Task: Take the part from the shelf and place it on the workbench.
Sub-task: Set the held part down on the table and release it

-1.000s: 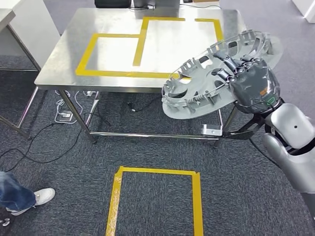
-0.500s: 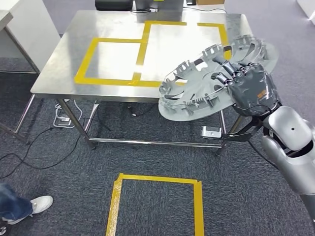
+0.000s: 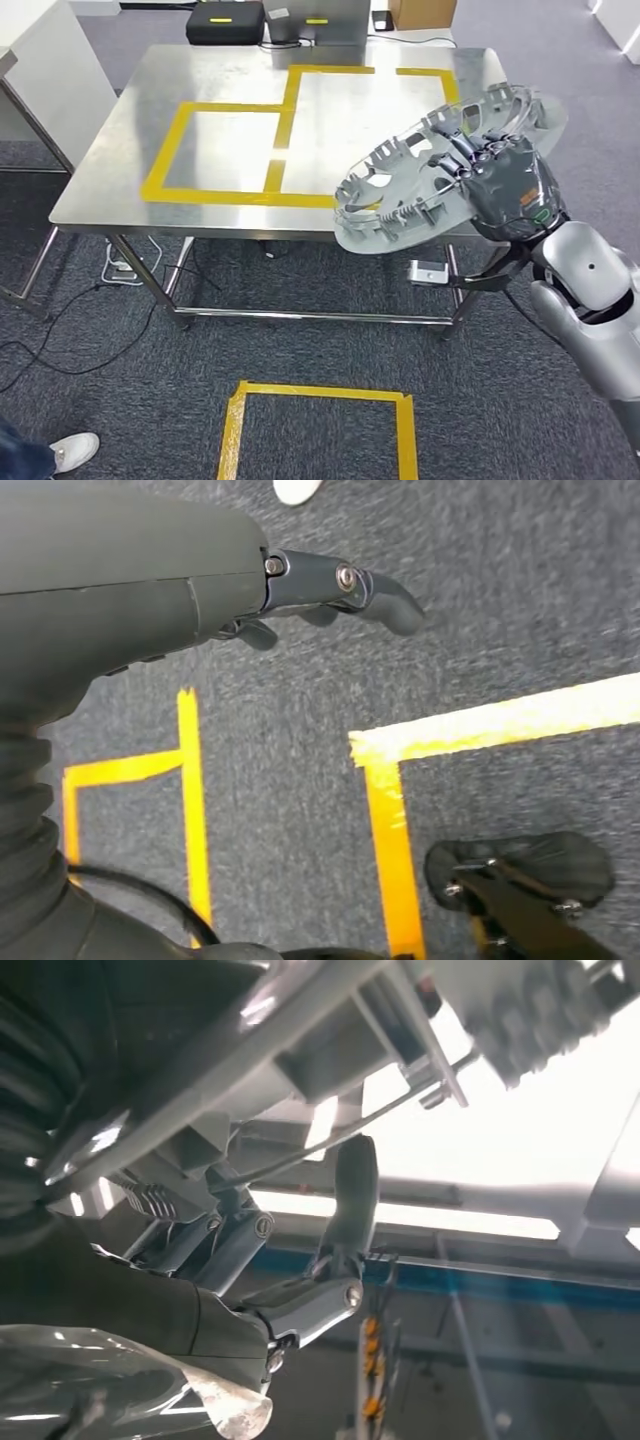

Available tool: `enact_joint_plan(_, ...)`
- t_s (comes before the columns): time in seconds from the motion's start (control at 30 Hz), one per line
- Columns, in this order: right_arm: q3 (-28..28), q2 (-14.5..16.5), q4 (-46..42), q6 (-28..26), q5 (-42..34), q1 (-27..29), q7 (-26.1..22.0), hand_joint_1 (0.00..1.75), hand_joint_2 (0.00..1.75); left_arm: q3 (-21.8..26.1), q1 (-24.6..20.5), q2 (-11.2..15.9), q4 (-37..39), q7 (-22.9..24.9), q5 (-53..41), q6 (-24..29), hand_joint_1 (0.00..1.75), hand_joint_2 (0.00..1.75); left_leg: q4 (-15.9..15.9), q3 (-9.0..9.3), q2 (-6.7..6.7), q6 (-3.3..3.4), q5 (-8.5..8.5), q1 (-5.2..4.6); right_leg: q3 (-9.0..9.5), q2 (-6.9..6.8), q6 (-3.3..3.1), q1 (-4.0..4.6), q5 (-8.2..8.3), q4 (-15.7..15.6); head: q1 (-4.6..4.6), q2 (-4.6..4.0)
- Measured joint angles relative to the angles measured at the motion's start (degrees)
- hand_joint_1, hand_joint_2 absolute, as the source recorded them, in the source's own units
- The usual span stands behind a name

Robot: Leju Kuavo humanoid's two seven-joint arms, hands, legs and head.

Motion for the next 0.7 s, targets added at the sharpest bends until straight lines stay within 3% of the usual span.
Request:
enact_joint_plan(0.07, -0.1, -0.1, 0.0, 0.1, -0.1, 0.0, 0.0, 1.75, 1.75, 0.0, -0.1, -0.2, 0.0, 0.0, 0.0, 0.0, 0.00, 1.75, -0.8, 1.59, -0.09, 0.47, -0.05, 0.25, 0.90, -0.05, 0.58, -0.02, -0.13, 0.3, 0.09, -0.01)
enact_joint_plan(0.1, -0.2, -0.1, -0.1, 0.1, -0.1, -0.2, -0.1, 1.75, 1.75, 0.0, -0.2, -0.2, 0.0, 0.0, 0.0, 0.0, 0.00, 1.75, -1.0, 2.41, -0.09, 0.73, -0.16, 0.37, 0.33, -0.11, 0.78, -0.03, -0.33, 1.5, 0.23, -0.01)
enact_joint_plan(0.17, -0.3, -0.1, -0.1, 0.1, -0.1, -0.5, 0.0, 1.75, 1.75, 0.0, -0.4, -0.3, 0.0, 0.0, 0.0, 0.0, 0.00, 1.75, -1.3, 3.60, -0.11, 1.11, -0.66, 0.47, -3.63, -0.20, 1.08, -0.03, -1.66, 7.8, 0.57, -0.02)
enact_joint_plan(0.23, -0.3, -0.2, 0.0, 0.1, -0.1, -0.5, 0.0, 1.75, 1.75, 0.0, -0.5, -0.4, 0.0, 0.0, -0.1, 0.0, 0.00, 1.75, -1.4, 4.40, -0.13, 1.33, -1.61, 0.46, -9.44, -0.20, 1.36, -0.03, -4.53, 14.6, 0.80, -0.01)
enact_joint_plan(0.27, -0.3, -0.2, 0.0, 0.1, -0.1, -0.3, 0.0, 1.75, 1.75, 0.0, -0.4, -0.4, 0.0, 0.0, -0.1, -0.1, 0.00, 1.75, -1.4, 4.97, -0.19, 1.34, -2.19, 0.45, -11.43, -0.21, 1.43, -0.03, -5.66, 15.8, 0.89, -0.01)
enact_joint_plan(0.3, -0.3, -0.2, 0.0, 0.1, -0.2, 0.0, 0.0, 1.75, 1.75, 0.0, -0.4, -0.5, 0.0, 0.0, -0.1, -0.1, 0.00, 1.75, -1.4, 5.75, -0.28, 1.33, -2.84, 0.44, -12.55, -0.21, 1.45, -0.03, -5.66, 15.2, 0.96, 0.00)
enact_joint_plan(0.33, -0.3, -0.2, 0.0, 0.1, -0.2, 0.2, 0.0, 1.75, 1.75, 0.0, -0.3, -0.5, 0.0, 0.0, -0.1, -0.1, 0.00, 1.75, -1.4, 6.62, -0.36, 1.28, -3.51, 0.43, -12.88, -0.22, 1.41, -0.03, -4.29, 13.1, 1.02, -0.01)
enact_joint_plan(0.4, -0.3, -0.4, 0.2, 0.2, -0.2, 0.4, -0.1, 1.75, 1.75, 0.0, -0.2, -0.6, 0.0, 0.0, -0.1, -0.2, 0.00, 1.75, -1.3, 8.44, -0.46, 1.02, -4.99, 0.32, -12.36, -0.31, 1.05, 0.08, 2.54, 6.2, 1.03, -0.01)
enact_joint_plan(0.47, -0.3, -0.5, 0.3, 0.3, -0.2, 0.4, -0.1, 1.75, 1.75, 0.0, -0.3, -0.6, 0.0, 0.0, -0.1, -0.3, 0.00, 1.75, -1.3, 9.47, -0.51, 0.47, -6.17, 0.21, -11.50, -0.39, 0.33, 0.34, 7.33, 1.9, 1.10, -0.01)
enact_joint_plan(0.53, -0.3, -0.6, 0.4, 0.5, -0.2, 0.2, -0.1, 1.75, 1.75, 0.0, -0.5, -0.7, 0.0, 0.0, -0.1, -0.3, 0.00, 1.75, -1.2, 9.93, -0.49, -0.18, -6.50, 0.16, -10.64, -0.29, -0.39, 0.45, 7.69, 1.2, 1.18, -0.01)
enact_joint_plan(0.6, -0.3, -0.7, 0.3, 0.6, -0.2, 0.2, -0.1, 1.75, 1.75, 0.0, -0.6, -0.7, 0.0, 0.0, -0.2, -0.3, 0.00, 1.75, 1.2, 9.17, -0.34, -0.74, -5.92, 0.13, -9.52, -0.26, -1.00, 0.23, 7.58, 0.7, 1.08, -0.01)
enact_joint_plan(0.67, -0.3, -0.7, 0.3, 0.6, -0.1, 0.2, -0.1, 1.75, 1.75, 0.0, -0.8, -0.7, 0.0, -0.1, -0.1, -0.3, 0.00, 1.75, 7.4, 5.48, -0.13, -1.43, -6.17, 0.40, -8.21, -0.34, -1.44, 0.02, 6.82, 0.4, 0.84, 0.00)
enact_joint_plan(0.7, -0.3, -0.7, 0.3, 0.6, -0.1, 0.2, -0.1, 1.75, 1.75, 0.0, -0.9, -0.7, 0.0, -0.1, -0.1, -0.3, 0.00, 1.75, 10.8, 3.13, -0.05, -1.78, -7.40, 0.59, -7.64, -0.37, -1.55, -0.01, 6.31, 0.4, 0.73, 0.00)
